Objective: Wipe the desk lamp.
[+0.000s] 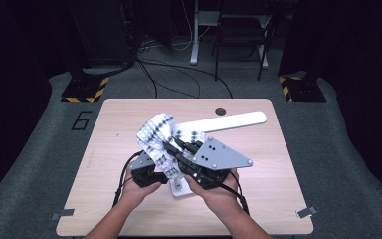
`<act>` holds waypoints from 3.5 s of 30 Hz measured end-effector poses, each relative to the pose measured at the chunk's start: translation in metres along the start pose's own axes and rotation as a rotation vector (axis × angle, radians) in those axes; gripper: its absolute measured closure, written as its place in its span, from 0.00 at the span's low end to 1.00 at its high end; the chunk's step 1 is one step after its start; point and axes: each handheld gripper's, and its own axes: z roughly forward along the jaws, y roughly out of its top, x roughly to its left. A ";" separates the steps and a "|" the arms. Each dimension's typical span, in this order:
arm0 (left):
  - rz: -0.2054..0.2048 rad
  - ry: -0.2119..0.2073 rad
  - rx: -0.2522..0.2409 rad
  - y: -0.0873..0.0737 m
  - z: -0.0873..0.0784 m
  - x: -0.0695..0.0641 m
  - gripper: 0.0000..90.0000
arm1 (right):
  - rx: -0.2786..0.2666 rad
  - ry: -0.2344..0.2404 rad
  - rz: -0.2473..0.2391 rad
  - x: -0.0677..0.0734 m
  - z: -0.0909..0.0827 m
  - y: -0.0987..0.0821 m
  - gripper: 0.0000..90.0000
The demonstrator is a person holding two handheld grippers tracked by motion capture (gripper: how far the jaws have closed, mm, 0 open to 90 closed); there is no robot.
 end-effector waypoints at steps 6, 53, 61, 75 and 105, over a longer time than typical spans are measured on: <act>0.012 -0.006 0.010 0.003 0.007 0.011 0.59 | 0.009 -0.001 0.014 -0.003 -0.007 -0.009 0.90; -0.110 0.167 0.006 -0.045 -0.079 0.022 0.45 | 0.123 0.046 0.097 0.023 0.008 -0.129 0.89; -0.136 0.182 0.006 -0.054 -0.084 0.019 0.47 | 0.156 0.060 0.126 0.020 0.018 -0.161 0.89; -0.166 0.247 0.017 -0.068 -0.112 0.010 0.47 | 0.277 0.093 0.090 0.026 0.053 -0.203 0.89; -0.157 0.225 0.046 -0.072 -0.102 0.006 0.46 | 0.400 0.081 0.146 0.028 0.070 -0.227 0.55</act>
